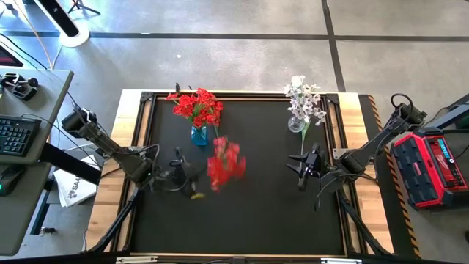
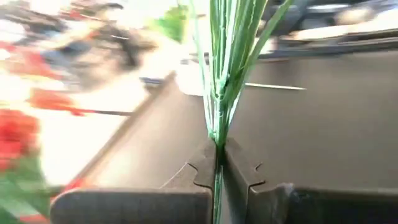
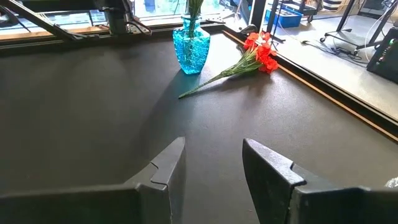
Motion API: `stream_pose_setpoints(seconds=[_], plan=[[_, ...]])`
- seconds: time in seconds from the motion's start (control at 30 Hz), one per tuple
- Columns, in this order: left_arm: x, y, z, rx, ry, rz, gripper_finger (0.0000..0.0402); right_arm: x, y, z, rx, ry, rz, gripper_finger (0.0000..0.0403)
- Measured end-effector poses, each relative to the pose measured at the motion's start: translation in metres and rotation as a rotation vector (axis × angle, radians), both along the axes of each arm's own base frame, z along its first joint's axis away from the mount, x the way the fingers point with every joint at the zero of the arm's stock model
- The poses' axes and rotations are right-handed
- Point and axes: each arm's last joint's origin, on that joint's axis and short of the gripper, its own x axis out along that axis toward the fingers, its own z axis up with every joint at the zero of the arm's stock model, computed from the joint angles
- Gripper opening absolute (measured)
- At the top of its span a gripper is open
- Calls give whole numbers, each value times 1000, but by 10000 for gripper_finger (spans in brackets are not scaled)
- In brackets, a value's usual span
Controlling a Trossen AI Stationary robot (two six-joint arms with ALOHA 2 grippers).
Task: Sort flowers into vase by color
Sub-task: Put the bottom red flowers into the blue vase
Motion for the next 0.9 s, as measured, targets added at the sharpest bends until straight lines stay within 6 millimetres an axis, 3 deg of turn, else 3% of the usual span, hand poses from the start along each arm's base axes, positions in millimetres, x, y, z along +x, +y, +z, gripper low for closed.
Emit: stream_pose_setpoints(seconds=[0.2, 0.4, 0.57, 0.7, 0.9], plan=[[15, 30, 2, 69, -53, 240, 2, 0, 0, 0, 12, -6, -5, 130], [11, 50, 6, 151, -28, 190, 1, 1, 1, -2, 6, 2, -5, 130], [-12, 67, 10, 166, -227, -9, 1, 3, 2, -6, -5, 23, -9, 130], [-40, 82, 7, 205, -390, -3, 0, 5, 4, -10, -7, 39, -13, 130], [-66, 101, -19, 182, -454, 32, 0, 7, 5, -12, -7, 39, -13, 130]])
